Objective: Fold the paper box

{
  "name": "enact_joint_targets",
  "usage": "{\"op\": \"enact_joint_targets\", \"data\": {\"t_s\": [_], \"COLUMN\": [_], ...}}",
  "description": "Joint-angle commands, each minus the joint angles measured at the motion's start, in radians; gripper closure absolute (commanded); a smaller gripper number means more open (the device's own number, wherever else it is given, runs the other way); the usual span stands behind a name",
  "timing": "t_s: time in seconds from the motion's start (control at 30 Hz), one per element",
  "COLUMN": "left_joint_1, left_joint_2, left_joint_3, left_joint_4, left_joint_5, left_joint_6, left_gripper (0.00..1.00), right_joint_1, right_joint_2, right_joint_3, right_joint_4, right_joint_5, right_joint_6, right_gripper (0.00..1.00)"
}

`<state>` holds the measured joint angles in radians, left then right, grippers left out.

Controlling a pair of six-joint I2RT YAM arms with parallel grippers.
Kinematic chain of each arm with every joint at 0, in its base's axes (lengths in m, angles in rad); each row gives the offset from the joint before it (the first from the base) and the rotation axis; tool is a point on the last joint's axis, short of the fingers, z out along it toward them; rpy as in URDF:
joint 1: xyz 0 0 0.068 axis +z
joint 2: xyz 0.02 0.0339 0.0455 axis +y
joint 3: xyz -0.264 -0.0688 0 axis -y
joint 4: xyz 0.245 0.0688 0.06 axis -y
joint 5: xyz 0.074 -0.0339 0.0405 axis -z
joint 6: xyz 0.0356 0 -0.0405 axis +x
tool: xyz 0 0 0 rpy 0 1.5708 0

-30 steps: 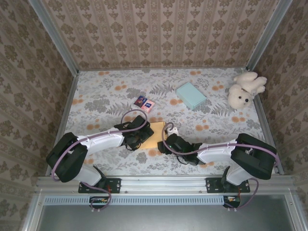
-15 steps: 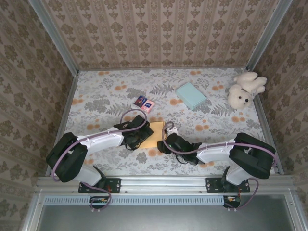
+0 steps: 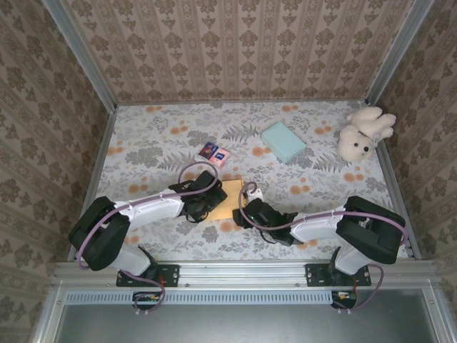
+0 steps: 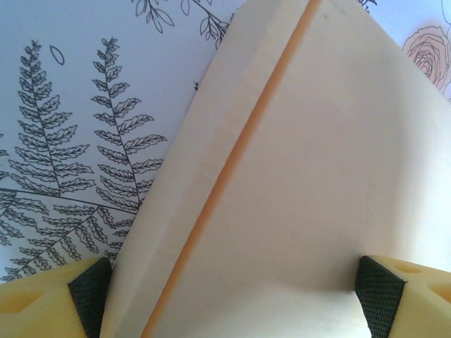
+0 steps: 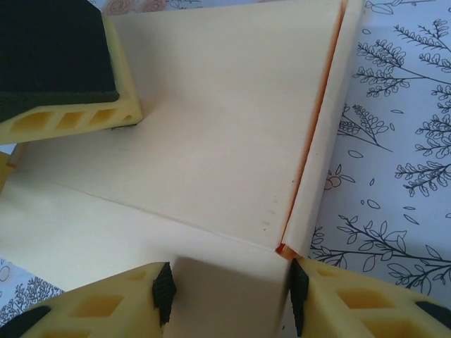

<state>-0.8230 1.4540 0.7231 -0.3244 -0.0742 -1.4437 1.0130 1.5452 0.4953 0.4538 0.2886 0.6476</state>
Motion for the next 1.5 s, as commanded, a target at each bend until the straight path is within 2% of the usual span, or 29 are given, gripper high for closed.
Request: {"op": "enact_joint_targets", "data": {"t_s": [0.0,0.5,0.97,1.47], "left_joint_1": [0.003,0.008,0.020,0.027], "left_joint_2": [0.065,0.062,0.060,0.062], "left_joint_3": [-0.057,-0.062,-0.069,-0.077], "left_joint_4": [-0.180,-0.179,-0.180,-0.177], "left_joint_5": [0.021,0.022,0.019,0.022], "left_joint_6": [0.006,0.007,0.012,0.015], "left_gripper": [0.10,0.10,0.10,0.10], "right_joint_1": [0.007,0.009,0.016,0.019], "right_joint_2": [0.045,0.068,0.019,0.044], "right_joint_3": [-0.024,-0.042,-0.084,-0.103], "right_joint_4": [-0.035,-0.003,0.012,0.042], "right_joint_5": [0.025,0.025,0.028,0.021], "right_joint_6": [-0.030,-0.031,-0.021,-0.013], "right_gripper": [0.50,0.49,0.48,0.50]}}
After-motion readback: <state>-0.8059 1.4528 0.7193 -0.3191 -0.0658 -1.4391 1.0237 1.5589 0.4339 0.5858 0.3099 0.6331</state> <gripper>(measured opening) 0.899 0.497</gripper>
